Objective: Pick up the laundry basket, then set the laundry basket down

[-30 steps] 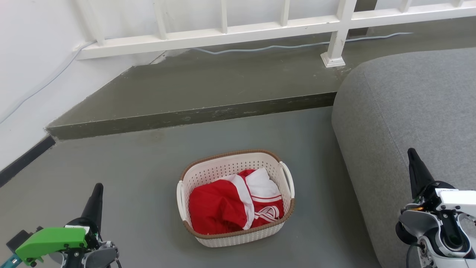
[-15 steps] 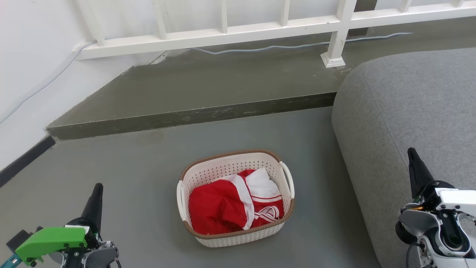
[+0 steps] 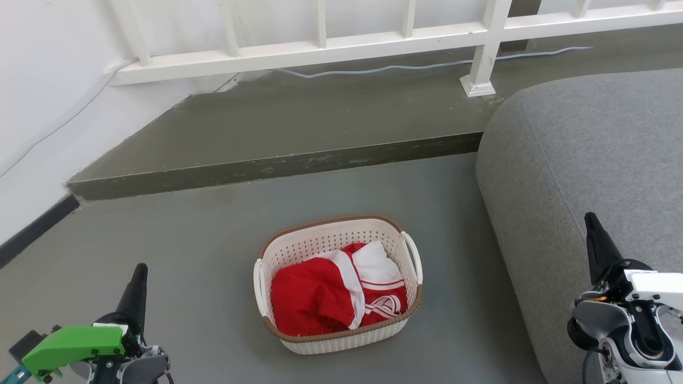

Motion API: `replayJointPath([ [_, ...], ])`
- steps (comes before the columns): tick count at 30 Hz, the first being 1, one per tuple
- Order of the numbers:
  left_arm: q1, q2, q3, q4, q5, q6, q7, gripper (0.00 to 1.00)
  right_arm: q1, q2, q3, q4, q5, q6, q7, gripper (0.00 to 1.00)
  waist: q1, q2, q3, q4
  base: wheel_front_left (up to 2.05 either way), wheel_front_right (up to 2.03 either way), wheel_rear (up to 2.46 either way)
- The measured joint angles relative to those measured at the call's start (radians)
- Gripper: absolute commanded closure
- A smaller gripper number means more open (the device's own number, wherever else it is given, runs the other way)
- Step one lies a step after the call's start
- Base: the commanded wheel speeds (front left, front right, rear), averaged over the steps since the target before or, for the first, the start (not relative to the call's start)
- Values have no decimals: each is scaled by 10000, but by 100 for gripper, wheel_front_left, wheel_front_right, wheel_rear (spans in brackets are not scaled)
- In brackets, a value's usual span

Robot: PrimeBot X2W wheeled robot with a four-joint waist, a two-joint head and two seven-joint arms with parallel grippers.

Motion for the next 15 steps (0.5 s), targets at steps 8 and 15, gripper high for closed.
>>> replayJointPath([
  [8,-5,0,6,25,0,0,10,100,-3,19,-6,15,0,0,0,100,0,0,-1,0,0,0,0],
  [15,-13,0,10,52,0,-2,12,100,-5,23,-13,36,0,2,2,100,0,0,-1,0,0,0,0],
])
